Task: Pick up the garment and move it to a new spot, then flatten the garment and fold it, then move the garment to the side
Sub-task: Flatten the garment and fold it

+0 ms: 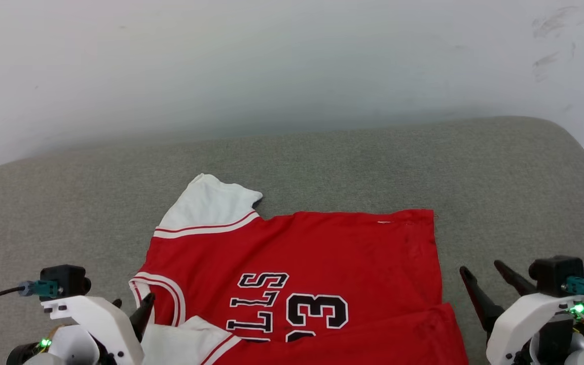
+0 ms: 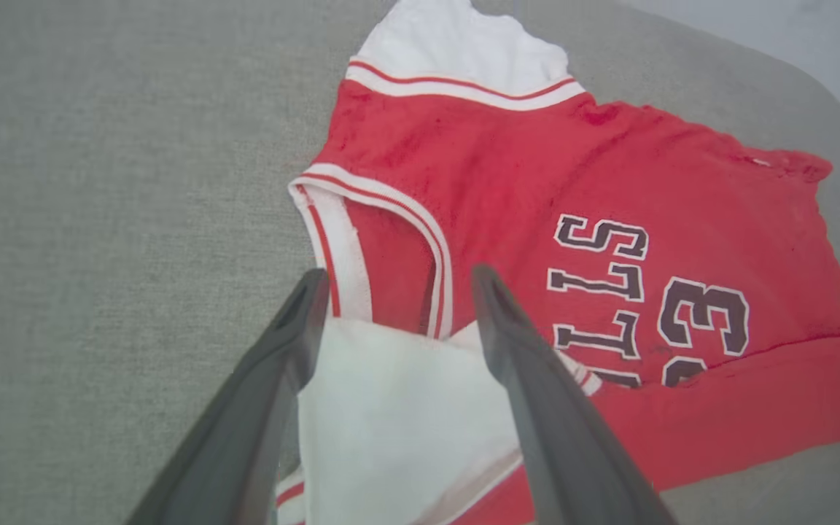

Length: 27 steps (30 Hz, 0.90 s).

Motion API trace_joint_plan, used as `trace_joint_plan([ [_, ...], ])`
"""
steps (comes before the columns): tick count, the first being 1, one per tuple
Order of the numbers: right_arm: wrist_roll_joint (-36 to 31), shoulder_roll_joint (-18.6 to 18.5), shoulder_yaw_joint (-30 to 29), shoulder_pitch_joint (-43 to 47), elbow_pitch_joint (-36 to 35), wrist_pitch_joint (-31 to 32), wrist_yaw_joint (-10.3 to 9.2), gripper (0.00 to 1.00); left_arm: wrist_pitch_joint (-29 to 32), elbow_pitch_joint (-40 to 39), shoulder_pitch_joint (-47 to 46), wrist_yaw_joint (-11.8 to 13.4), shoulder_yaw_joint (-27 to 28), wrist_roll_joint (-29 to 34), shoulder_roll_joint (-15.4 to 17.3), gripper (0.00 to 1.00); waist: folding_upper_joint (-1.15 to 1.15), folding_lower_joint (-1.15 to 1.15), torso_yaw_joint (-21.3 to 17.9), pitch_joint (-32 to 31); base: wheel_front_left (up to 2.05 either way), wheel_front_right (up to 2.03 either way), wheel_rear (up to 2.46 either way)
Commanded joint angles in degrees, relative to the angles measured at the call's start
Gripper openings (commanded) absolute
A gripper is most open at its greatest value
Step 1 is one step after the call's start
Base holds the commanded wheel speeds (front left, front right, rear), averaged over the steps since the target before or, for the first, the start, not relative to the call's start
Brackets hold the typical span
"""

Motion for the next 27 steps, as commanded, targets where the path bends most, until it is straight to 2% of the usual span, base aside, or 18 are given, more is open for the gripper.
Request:
trace_joint_plan([
  [1,-1.1,0.6,-0.1,-0.8,-0.2,-1.6,-0.01,1.0,-0.8,0.2,-0.8,0.4,0.2,0.7,-0.4,1.0,0.0,0.01,-0.6,0.3,0.0,0.0,0.0],
  [7,-5.3,3.8,-1.5,-4.3,-1.7,-10.5,-0.01,1.0,-5.7,1.1,-7.0,1.2,1.9,4.3,-1.7,1.0,0.0,0.01,-2.6,3.9,0.0,0.0,0.0],
  [13,-7.9,7.3,-2.0,-9.4,-5.8,-14.9,-0.02,1.0,-7.9,2.3,-17.6,-0.2,2.9,7.9,-1.6,1.0,0.0,0.01,-4.9,13.5,0.0,0.0,0.0],
  [16,-8.8,8.7,-2.3,-11.3,-7.1,-16.0,-0.02,1.0,-7.0,4.3,-23.6,-2.2,3.3,8.3,-1.3,1.0,0.0,0.01,-6.0,17.7,0.0,0.0,0.0],
  [20,-9.6,9.8,-2.2,-12.8,-8.5,-16.7,-0.02,1.0,-3.3,8.2,-31.4,-6.2,3.0,7.5,-0.4,1.0,0.0,0.01,-7.7,21.6,0.0,0.0,0.0],
  [25,-10.3,10.8,-2.5,-13.7,-9.1,-16.2,-0.02,1.0,6.7,13.5,-40.0,-11.9,1.4,4.8,1.3,1.0,0.0,0.01,-10.1,24.5,0.0,0.0,0.0],
  [27,-10.5,11.2,-2.4,-13.9,-9.2,-16.1,-0.02,1.0,11.6,15.6,-42.6,-13.4,0.2,4.3,2.3,1.0,0.0,0.01,-11.2,25.5,0.0,0.0,0.0],
])
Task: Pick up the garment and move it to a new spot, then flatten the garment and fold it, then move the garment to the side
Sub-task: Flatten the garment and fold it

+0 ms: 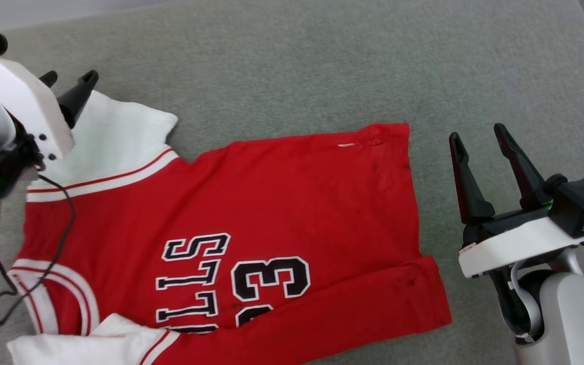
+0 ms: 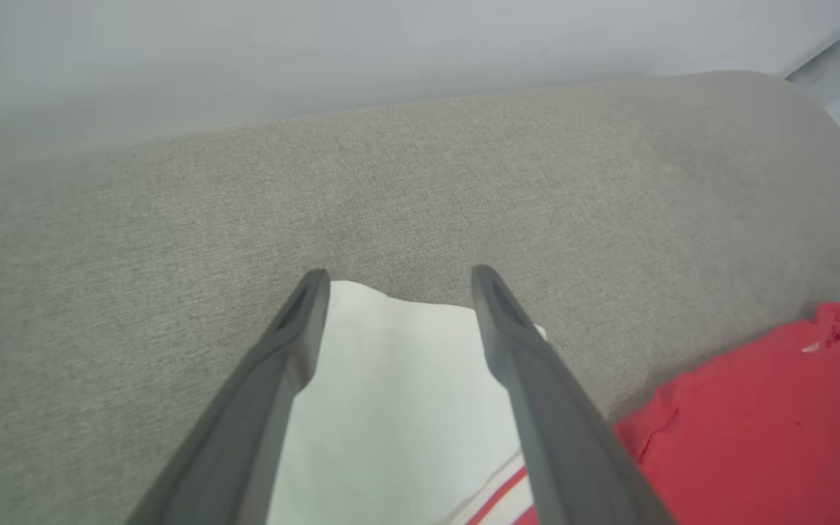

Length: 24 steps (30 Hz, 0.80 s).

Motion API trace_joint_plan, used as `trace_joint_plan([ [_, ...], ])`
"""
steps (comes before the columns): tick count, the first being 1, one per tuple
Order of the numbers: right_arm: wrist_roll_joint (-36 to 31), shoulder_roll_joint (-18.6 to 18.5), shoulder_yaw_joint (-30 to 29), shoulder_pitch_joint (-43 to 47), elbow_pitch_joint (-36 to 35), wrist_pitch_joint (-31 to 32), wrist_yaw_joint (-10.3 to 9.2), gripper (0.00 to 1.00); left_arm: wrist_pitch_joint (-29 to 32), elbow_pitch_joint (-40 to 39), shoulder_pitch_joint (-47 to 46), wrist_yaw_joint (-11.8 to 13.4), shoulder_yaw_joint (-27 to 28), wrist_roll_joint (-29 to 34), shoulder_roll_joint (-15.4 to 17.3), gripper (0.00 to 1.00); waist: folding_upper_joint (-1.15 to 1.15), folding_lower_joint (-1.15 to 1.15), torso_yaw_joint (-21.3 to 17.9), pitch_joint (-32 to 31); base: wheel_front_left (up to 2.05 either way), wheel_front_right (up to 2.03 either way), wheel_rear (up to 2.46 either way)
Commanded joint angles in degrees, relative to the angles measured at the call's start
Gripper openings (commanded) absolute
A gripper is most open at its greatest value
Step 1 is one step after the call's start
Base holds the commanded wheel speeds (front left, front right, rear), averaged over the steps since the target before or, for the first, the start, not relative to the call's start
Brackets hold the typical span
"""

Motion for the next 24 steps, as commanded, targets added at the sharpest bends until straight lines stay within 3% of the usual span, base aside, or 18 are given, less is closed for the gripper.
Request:
trace_joint_plan([
  [1,-0.5,0.5,0.0,-0.7,-0.2,0.2,-0.02,1.0,2.6,1.0,-1.5,-0.7,-0.8,-0.2,0.8,1.0,0.0,-0.02,-2.4,2.5,0.0,0.0,0.0],
  [4,-0.3,0.8,0.0,-0.8,-0.3,0.2,-0.02,1.0,9.0,3.2,-4.7,-1.6,-2.7,0.2,2.5,1.0,0.0,-0.02,-3.6,4.3,0.0,0.0,0.0],
  [9,0.5,1.2,0.2,-1.2,-0.3,-0.1,-0.02,1.0,16.3,7.3,-7.7,-0.5,-4.7,1.6,5.0,1.0,0.0,-0.02,-5.4,7.2,0.0,0.0,0.0],
  [13,1.1,1.3,0.3,-1.3,0.1,0.0,-0.02,1.0,22.1,11.4,-5.5,1.4,-6.1,-0.1,4.6,1.0,0.0,-0.02,-6.2,8.2,0.0,0.0,0.0],
  [14,1.5,1.3,0.2,-1.2,0.3,0.3,-0.02,1.0,23.0,11.9,-5.0,1.8,-6.3,-0.6,4.0,0.83,0.0,-0.02,-6.2,8.3,0.0,0.0,0.0],
  [15,2.0,1.3,0.1,-1.1,0.5,0.6,-0.02,1.0,23.7,12.4,-4.4,2.0,-6.6,-1.0,3.5,0.49,0.0,-0.02,-6.2,8.4,0.0,0.0,0.0],
  [16,2.2,1.3,-0.1,-1.4,0.6,0.8,-0.02,1.0,24.6,12.7,-3.7,2.1,-6.8,-1.7,2.9,0.03,0.0,-0.02,-6.1,8.4,0.0,0.0,0.0],
  [24,7.0,1.0,-0.5,-4.9,3.8,10.0,-0.02,1.0,18.5,11.7,-4.1,2.0,-4.9,-2.5,-0.1,0.0,0.0,-0.02,-3.9,6.2,0.0,0.0,0.0],
])
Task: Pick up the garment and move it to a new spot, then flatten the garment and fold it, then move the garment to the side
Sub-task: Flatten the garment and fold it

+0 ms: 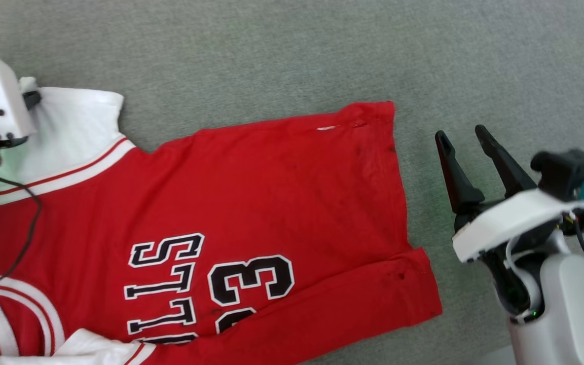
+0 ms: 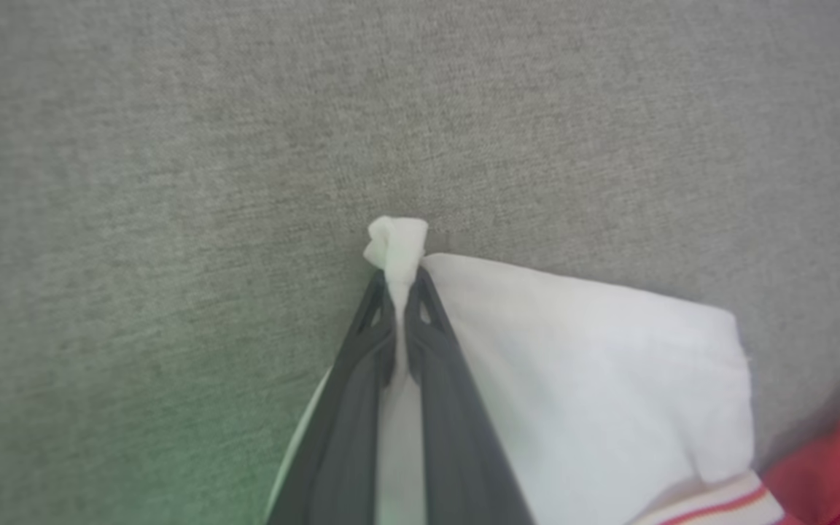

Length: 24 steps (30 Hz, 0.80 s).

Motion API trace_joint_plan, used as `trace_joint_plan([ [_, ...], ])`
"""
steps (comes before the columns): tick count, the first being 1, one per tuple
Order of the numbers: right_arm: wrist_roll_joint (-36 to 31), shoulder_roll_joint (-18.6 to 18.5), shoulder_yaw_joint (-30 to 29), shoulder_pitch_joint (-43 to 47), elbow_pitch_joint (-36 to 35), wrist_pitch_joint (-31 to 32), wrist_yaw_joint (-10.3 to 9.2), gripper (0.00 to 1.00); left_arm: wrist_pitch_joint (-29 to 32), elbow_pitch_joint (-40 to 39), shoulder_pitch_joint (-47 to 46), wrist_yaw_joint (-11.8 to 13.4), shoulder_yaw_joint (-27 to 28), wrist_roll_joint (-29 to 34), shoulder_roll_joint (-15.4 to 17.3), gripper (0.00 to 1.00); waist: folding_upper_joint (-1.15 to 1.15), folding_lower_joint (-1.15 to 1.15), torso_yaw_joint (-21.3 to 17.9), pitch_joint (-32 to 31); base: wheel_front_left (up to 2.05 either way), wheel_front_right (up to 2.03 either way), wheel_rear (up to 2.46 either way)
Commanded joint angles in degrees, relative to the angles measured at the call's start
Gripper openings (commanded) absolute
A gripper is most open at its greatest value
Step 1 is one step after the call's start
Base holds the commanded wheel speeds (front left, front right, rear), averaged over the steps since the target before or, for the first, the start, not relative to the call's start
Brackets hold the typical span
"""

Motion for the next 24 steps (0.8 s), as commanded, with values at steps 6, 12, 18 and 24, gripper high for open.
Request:
trace_joint_plan([
  [6,4.6,-2.9,-0.2,-5.4,4.0,13.1,-0.02,1.0,-3.0,-0.8,0.4,-0.9,-1.0,1.1,-2.8,0.0,0.0,0.0,3.9,-3.2,0.0,0.0,0.0],
  [12,7.4,-6.5,0.4,-11.2,8.3,28.4,-0.01,1.0,-6.4,-5.3,-1.7,-2.4,-0.7,1.7,-4.5,0.0,0.0,0.0,8.4,-4.7,0.0,0.0,0.0],
  [18,7.5,-8.1,0.7,-16.7,12.7,35.2,-0.02,1.0,-8.4,-12.2,-1.9,-2.5,-0.4,2.5,-4.0,0.0,0.0,0.0,12.1,-3.0,0.0,0.0,0.0],
  [24,7.9,-8.0,2.0,-20.1,20.6,39.3,-0.02,1.0,-9.2,-16.2,0.4,-1.7,-0.6,2.5,-3.8,0.0,0.0,0.0,14.2,-1.4,0.0,0.0,0.0],
])
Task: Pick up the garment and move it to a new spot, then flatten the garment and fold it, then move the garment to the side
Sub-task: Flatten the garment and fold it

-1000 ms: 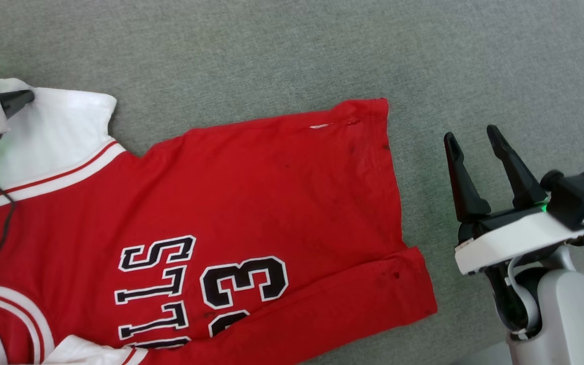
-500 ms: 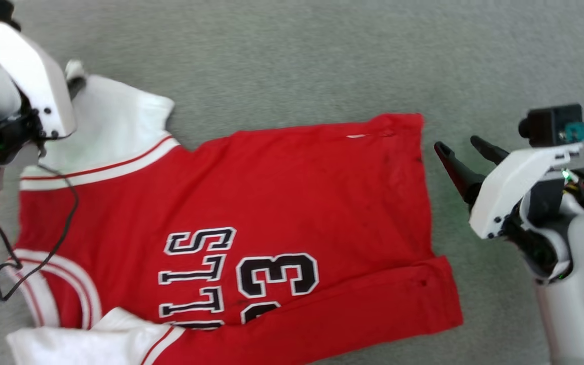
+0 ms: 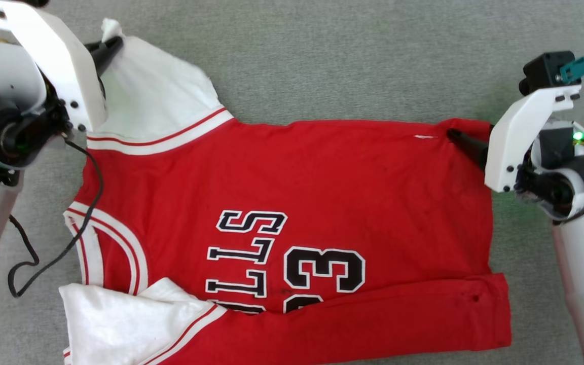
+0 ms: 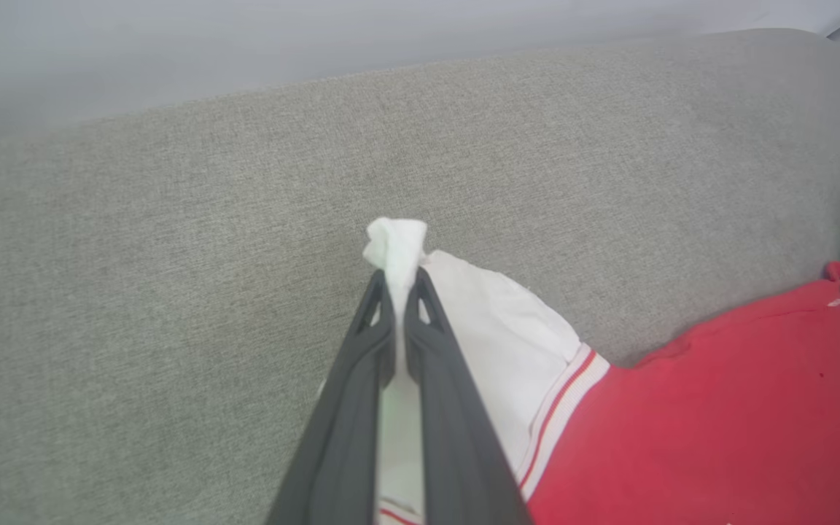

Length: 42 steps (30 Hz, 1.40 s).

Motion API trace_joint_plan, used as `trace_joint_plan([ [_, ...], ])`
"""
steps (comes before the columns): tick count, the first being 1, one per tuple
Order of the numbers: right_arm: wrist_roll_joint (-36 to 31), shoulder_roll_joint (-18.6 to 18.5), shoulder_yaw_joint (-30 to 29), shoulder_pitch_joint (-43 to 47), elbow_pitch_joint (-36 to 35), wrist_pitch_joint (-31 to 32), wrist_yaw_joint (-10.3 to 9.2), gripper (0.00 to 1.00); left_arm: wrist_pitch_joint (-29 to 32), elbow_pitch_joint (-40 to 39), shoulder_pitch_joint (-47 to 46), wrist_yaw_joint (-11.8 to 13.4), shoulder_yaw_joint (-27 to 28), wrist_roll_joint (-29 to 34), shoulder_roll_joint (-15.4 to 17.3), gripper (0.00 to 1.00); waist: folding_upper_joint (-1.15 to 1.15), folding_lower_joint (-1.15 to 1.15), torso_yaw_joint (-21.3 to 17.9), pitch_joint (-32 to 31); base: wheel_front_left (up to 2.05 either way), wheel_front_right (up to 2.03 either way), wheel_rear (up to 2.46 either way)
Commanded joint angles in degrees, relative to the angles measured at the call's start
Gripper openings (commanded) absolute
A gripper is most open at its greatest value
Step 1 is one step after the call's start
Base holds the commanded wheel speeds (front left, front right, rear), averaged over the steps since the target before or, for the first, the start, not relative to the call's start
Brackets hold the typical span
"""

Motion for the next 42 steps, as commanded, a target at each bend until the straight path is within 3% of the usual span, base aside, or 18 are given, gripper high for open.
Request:
trace_joint_plan([
  [1,0.3,0.4,0.9,1.0,2.3,1.3,0.0,0.87,-0.3,-0.3,0.5,0.0,0.0,0.0,0.2,0.0,0.0,0.0,0.5,0.4,0.0,0.0,0.0],
  [2,0.2,0.5,1.3,0.8,3.3,1.9,-0.01,0.24,-0.6,-0.4,0.9,0.1,0.0,0.0,0.3,0.0,0.0,0.0,0.7,0.4,0.0,0.0,0.0],
  [3,0.5,0.8,1.5,0.8,4.2,2.7,0.0,0.0,-0.8,-0.4,1.3,0.3,0.2,-0.1,0.4,0.0,0.0,0.0,0.8,0.4,0.0,0.0,0.0],
  [10,0.0,-1.8,2.3,-1.2,3.0,0.1,0.0,0.0,-4.2,0.5,5.0,-0.3,1.4,-0.9,1.1,0.0,0.0,0.0,1.7,-2.5,0.0,0.0,0.0],
  [16,-1.3,-3.9,0.7,1.6,-1.4,-4.6,-0.02,0.0,-10.4,-0.1,11.8,1.0,4.3,-3.1,1.1,0.0,0.0,0.0,2.8,-8.6,0.0,0.0,0.0],
  [20,-1.7,-4.6,-0.5,6.5,-4.7,-5.4,-0.02,0.0,-13.6,-1.5,19.3,2.1,6.6,-5.8,2.4,0.0,0.0,0.0,3.6,-13.0,0.0,0.0,0.0],
  [27,-1.2,-3.9,-2.8,18.6,-10.1,-5.1,-0.03,0.0,-18.1,-6.5,35.9,6.1,9.0,-9.4,3.8,0.0,0.0,0.0,4.6,-19.1,0.0,0.0,0.0],
  [36,0.0,-1.4,-3.8,33.9,-12.6,-6.4,-0.02,0.0,-22.2,-9.2,54.7,10.0,9.1,-15.3,-0.4,0.0,0.0,0.0,4.9,-23.0,0.0,0.0,0.0],
  [37,0.1,-1.0,-3.7,35.3,-12.2,-6.5,-0.02,0.02,-22.1,-8.9,55.9,10.1,8.7,-15.6,-0.9,0.0,0.0,0.0,4.8,-23.2,0.0,0.0,0.0],
  [38,-0.3,-1.0,-3.5,36.4,-12.0,-6.9,-0.02,0.32,-22.1,-8.6,56.8,10.2,8.3,-15.6,-1.3,0.0,0.0,0.0,4.7,-23.4,0.0,0.0,0.0],
  [39,-0.3,-0.6,-3.5,37.4,-11.8,-7.3,-0.03,1.0,-22.5,-8.3,57.3,10.3,8.0,-15.4,-1.7,0.29,0.0,0.0,4.7,-23.6,0.0,0.0,0.0],
  [40,0.0,-0.1,-3.6,38.2,-11.5,-7.9,-0.02,1.0,-22.7,-7.9,57.5,10.4,7.5,-15.2,-2.2,0.79,0.0,0.0,4.6,-23.8,0.0,0.0,0.0],
  [41,-0.3,0.1,-3.7,38.8,-11.3,-8.8,-0.02,1.0,-22.9,-7.2,57.6,10.5,6.9,-14.5,-2.5,1.0,0.0,0.0,4.5,-24.1,0.0,0.0,0.0],
  [42,-0.3,0.5,-3.7,39.5,-11.0,-9.5,-0.02,1.0,-23.2,-6.7,57.5,10.7,6.4,-13.9,-2.8,1.0,0.0,0.0,4.4,-24.3,0.0,0.0,0.0],
])
